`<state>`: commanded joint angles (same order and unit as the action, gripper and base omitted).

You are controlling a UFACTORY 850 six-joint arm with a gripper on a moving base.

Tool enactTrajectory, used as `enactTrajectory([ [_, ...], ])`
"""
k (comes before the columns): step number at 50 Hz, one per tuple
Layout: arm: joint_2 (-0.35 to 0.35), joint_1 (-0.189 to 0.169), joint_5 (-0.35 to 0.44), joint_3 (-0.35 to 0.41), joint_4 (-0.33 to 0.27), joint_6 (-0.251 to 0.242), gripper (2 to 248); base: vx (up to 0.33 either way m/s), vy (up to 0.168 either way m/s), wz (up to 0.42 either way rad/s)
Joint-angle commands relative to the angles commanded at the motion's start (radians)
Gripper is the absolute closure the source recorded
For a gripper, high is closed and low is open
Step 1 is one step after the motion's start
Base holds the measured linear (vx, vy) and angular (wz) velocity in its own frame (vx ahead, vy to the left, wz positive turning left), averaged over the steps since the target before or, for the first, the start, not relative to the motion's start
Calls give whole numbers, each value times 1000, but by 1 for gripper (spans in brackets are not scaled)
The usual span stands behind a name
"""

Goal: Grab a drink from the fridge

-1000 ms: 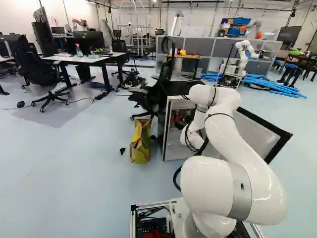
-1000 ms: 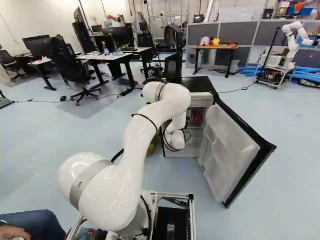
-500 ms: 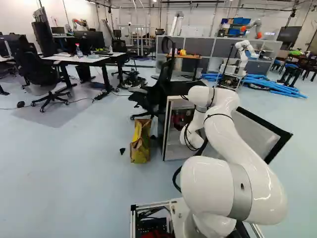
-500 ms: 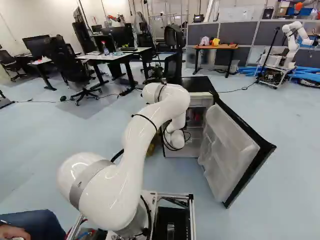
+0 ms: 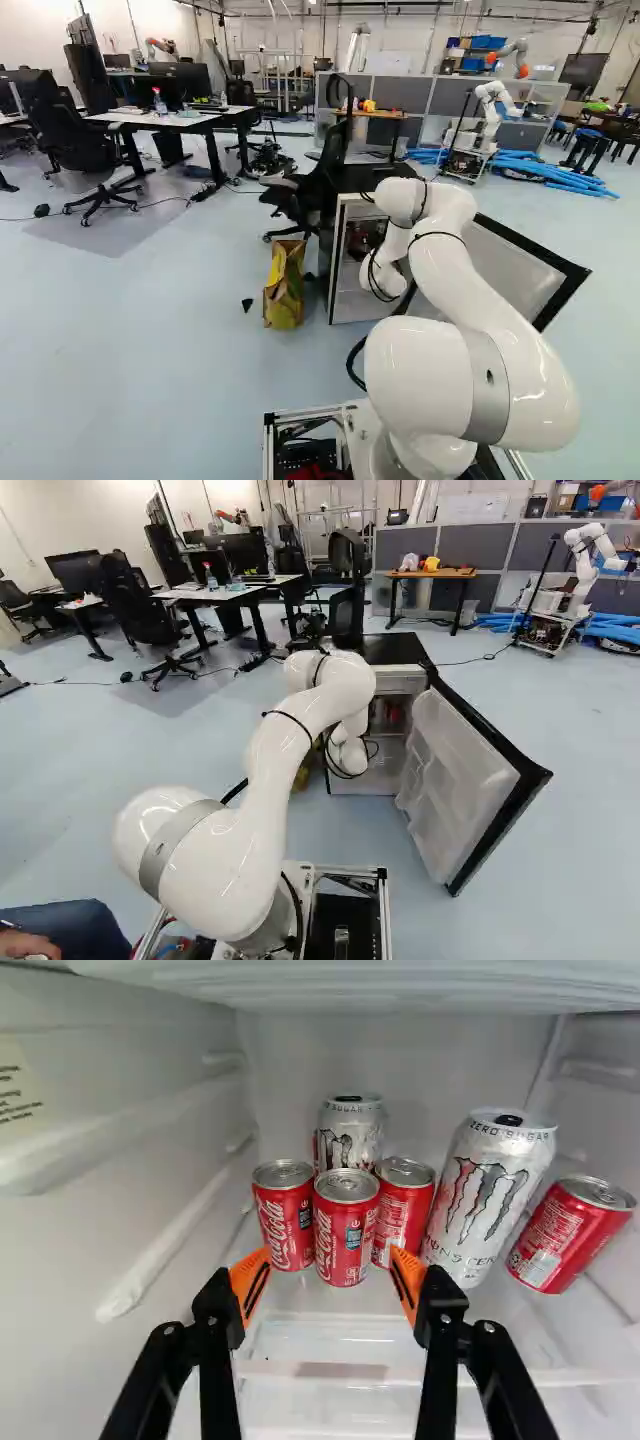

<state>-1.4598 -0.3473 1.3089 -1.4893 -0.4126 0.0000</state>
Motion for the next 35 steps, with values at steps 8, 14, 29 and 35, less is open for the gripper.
enactTrajectory([
  [8, -19, 4, 0, -35, 0, 0, 75, 0, 0, 0],
  [14, -34, 7, 0, -63, 0, 0, 75, 0, 0, 0],
  [29, -73, 14, 0, -138, 0, 0, 75, 0, 0, 0],
  [35, -90, 16, 0, -168, 0, 0, 75, 0, 0, 0],
])
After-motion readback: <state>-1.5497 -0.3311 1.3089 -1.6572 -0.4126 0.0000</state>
